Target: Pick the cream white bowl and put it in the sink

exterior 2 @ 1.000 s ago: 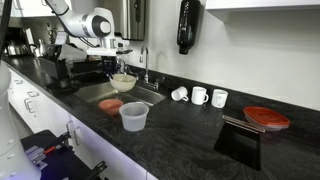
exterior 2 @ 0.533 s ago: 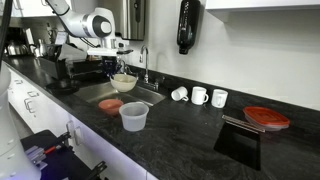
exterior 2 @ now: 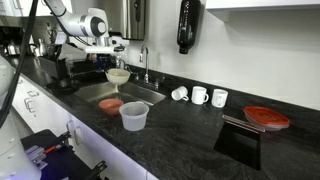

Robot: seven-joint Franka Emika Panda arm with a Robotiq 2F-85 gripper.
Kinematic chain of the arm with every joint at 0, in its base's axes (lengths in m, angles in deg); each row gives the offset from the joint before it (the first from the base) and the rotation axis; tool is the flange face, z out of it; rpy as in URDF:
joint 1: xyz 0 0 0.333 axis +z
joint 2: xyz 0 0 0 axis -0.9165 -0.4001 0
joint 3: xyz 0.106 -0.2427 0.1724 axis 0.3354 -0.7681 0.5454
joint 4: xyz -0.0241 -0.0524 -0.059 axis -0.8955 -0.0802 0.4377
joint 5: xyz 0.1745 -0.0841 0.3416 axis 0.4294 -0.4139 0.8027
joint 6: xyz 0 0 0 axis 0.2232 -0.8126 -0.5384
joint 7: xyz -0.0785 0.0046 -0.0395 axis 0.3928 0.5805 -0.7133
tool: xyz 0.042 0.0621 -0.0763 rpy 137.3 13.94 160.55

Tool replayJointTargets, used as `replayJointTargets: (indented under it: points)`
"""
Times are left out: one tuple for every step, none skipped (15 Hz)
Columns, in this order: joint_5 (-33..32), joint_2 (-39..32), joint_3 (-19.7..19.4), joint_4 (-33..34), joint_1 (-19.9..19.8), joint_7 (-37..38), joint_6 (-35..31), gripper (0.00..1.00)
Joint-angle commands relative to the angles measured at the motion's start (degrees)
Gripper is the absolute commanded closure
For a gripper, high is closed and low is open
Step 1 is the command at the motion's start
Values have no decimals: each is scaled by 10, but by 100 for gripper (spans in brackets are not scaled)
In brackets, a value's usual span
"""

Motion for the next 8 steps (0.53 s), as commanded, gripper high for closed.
replayJointTargets:
  points:
    - [-20, -69, 15, 75, 4, -63, 14, 99]
    - [-22, -86, 20, 92, 5, -79, 15, 99]
    - [-25, -103, 24, 106, 5, -93, 15, 99]
    - [-30, -121, 26, 120, 5, -107, 10, 99]
    - [-37, -137, 27, 133, 5, -119, 7, 99]
    - [-43, -154, 28, 149, 5, -128, 6, 99]
    - [-53, -171, 27, 164, 5, -139, 2, 99]
    - [-59, -188, 27, 180, 5, -147, 4, 99]
